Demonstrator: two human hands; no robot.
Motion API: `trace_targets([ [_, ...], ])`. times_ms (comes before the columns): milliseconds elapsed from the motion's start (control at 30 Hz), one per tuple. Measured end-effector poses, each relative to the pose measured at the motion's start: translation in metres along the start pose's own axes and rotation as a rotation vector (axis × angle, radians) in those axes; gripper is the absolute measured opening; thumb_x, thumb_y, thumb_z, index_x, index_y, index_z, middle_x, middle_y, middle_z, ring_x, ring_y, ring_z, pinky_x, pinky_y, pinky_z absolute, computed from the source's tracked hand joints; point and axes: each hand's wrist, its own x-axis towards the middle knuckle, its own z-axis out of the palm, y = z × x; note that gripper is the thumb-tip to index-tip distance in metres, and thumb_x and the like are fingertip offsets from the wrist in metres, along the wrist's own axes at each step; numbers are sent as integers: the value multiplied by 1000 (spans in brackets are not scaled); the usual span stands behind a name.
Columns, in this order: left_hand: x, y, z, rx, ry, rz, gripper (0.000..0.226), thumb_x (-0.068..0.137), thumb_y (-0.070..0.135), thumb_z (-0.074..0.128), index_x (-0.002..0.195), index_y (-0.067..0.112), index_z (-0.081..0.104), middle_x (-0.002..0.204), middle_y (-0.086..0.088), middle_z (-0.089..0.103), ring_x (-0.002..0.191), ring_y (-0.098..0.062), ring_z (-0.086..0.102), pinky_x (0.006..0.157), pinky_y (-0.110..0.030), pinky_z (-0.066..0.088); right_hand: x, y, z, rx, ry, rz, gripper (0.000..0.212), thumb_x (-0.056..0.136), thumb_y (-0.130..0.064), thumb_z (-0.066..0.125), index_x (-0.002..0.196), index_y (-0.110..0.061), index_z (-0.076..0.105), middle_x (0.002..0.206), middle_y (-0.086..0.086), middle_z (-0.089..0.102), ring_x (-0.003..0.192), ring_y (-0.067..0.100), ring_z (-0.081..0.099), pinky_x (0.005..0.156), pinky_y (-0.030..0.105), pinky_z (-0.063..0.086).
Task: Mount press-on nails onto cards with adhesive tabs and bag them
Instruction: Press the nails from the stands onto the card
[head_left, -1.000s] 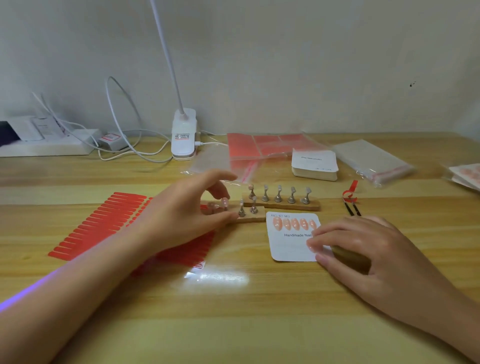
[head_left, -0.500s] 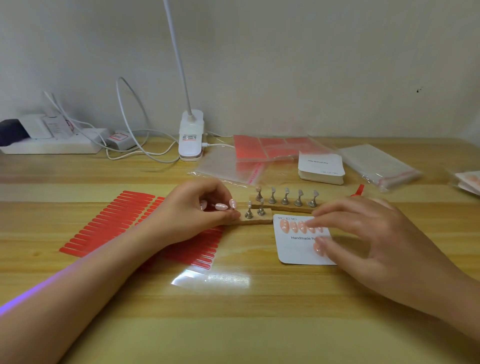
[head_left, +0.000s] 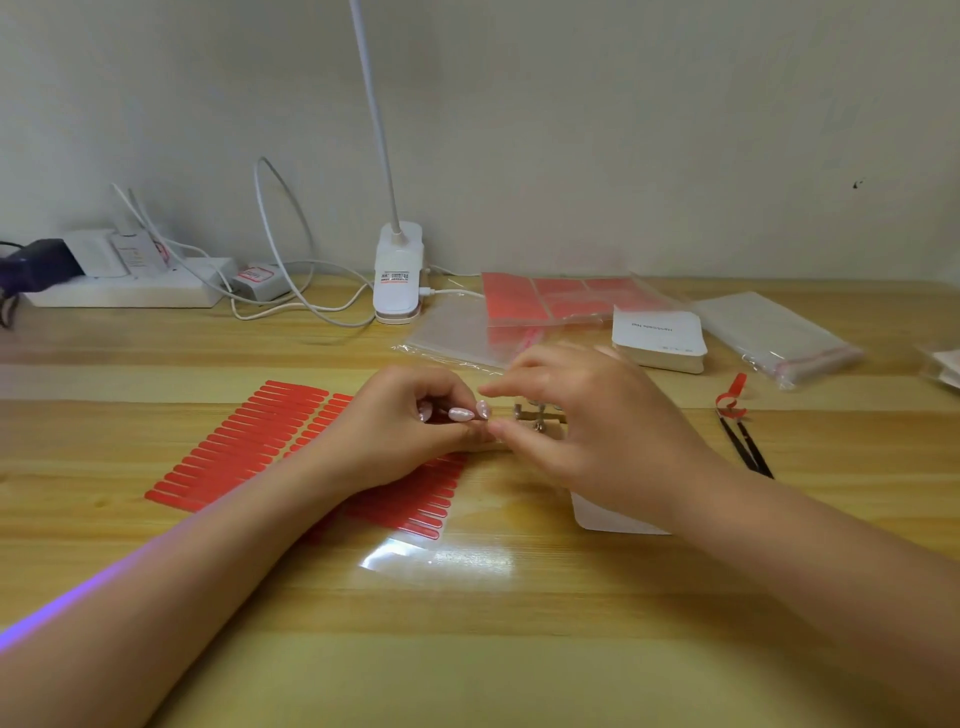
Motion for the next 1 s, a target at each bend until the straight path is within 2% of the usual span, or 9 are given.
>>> trace_targets([
  [133,0,-2,-1,-15,-30,7,26,71,2,75,65,24,62,53,21,58,52,9,48,53,-4,33,7,-1,8,-44,-32,-22,23,88,-37,58,106,-27,69,96,-9,65,94,10,54,79,26,29],
  [300,1,-5,-1,-21,-34,-32,11,72,7,76,69,12,66,64,4,59,55,4,45,55,-9,34,8,-1,7,-51,-43,-49,21,88,-31,60,101,-20,73,91,-4,68,89,18,58,77,33,37],
  [400,1,-6,-1,-29,-38,-40,14,73,5,75,68,15,66,71,-4,64,60,2,49,58,-11,38,9,-2,6,-87,-61,-82,22,86,-28,57,95,-17,75,84,-1,69,82,23,59,71,35,40],
  [533,0,-5,-1,-15,-36,-27,19,74,5,74,66,21,64,70,-4,64,58,4,48,56,-7,35,10,-3,5,-74,-73,-91,26,84,-27,53,92,-16,75,82,0,69,80,24,60,69,35,40],
  [667,1,-6,-1,5,-31,-43,15,74,11,75,66,20,65,76,-18,66,61,-6,46,56,-17,34,12,-2,6,-72,-77,-99,26,84,-24,52,90,-14,75,81,1,69,80,24,61,70,37,43],
  [733,1,-6,-1,9,-29,-49,15,74,12,75,66,20,65,77,-20,65,59,-6,44,55,-16,33,13,-1,6,-69,-76,-108,26,84,-22,52,89,-12,76,80,2,69,80,25,61,70,39,45],
  [833,2,-6,-2,-6,-37,-50,15,74,13,75,65,21,65,72,-17,65,58,-4,44,54,-15,33,13,-1,6,-67,-71,-121,26,84,-21,52,86,-11,76,78,3,69,78,25,61,69,40,46],
  [933,1,-4,-1,-21,-38,-41,22,73,12,75,62,26,63,58,5,56,53,0,39,51,-12,30,15,1,6,-35,-65,-111,26,86,-22,52,85,-9,75,78,4,69,76,25,61,69,41,45],
  [1000,1,-4,-1,-16,-34,-42,25,73,11,76,60,28,62,54,13,51,51,-1,36,50,-12,28,16,3,7,-31,-68,-103,23,89,-21,54,87,-10,74,80,5,69,78,25,60,71,41,43],
])
